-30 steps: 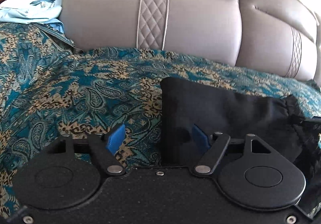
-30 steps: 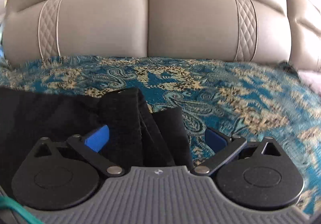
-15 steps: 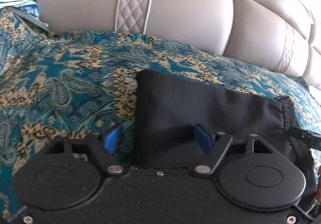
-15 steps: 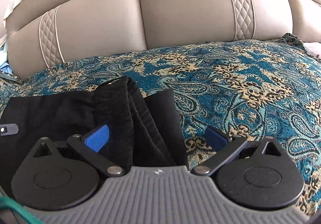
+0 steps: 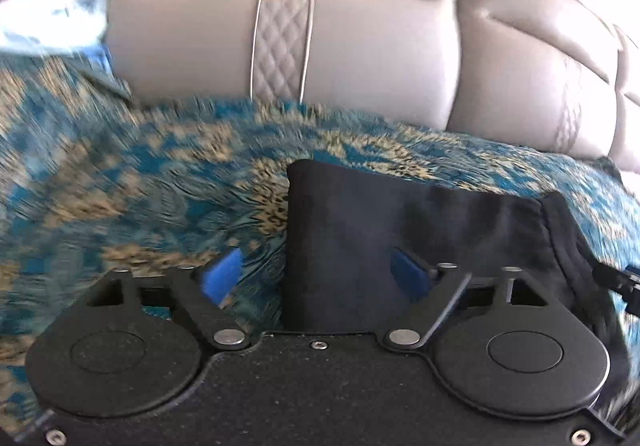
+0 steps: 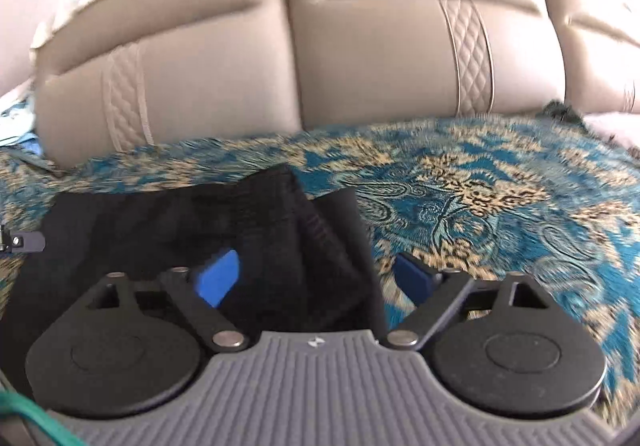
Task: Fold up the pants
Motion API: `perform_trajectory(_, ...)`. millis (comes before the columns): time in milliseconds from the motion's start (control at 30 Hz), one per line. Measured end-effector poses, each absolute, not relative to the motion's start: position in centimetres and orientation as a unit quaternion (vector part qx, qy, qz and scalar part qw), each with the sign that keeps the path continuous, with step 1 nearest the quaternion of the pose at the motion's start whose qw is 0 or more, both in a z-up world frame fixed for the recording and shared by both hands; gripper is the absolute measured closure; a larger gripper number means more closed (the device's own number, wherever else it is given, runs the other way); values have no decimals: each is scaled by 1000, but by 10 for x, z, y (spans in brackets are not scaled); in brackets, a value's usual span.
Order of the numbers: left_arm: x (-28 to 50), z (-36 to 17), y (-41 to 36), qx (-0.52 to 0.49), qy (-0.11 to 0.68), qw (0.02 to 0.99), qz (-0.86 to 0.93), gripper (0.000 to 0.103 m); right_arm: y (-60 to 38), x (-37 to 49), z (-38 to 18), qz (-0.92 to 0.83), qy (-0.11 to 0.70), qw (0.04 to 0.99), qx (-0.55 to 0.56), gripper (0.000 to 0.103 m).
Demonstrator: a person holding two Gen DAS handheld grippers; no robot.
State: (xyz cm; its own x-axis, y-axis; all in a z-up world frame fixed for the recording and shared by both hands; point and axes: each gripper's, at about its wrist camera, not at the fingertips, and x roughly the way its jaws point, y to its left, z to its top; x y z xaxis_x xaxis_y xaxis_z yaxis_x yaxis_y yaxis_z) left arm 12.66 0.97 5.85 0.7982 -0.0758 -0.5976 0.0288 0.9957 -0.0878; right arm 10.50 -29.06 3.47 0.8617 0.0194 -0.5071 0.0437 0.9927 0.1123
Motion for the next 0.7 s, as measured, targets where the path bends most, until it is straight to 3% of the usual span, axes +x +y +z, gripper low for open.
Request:
perform_trajectory(167, 52, 59, -7, -15, 310, 950, -31, 8, -256, 31, 34, 3, 235, 971, 34, 0)
perform_trajectory(367, -3, 28, -30, 10, 349, 937, -30, 7, -226, -12, 10, 23, 275, 960, 37, 0)
perform_trajectory(700, -8, -9, -46, 22, 386, 922, -21, 3, -215, -13, -19, 19, 324, 946, 17, 0)
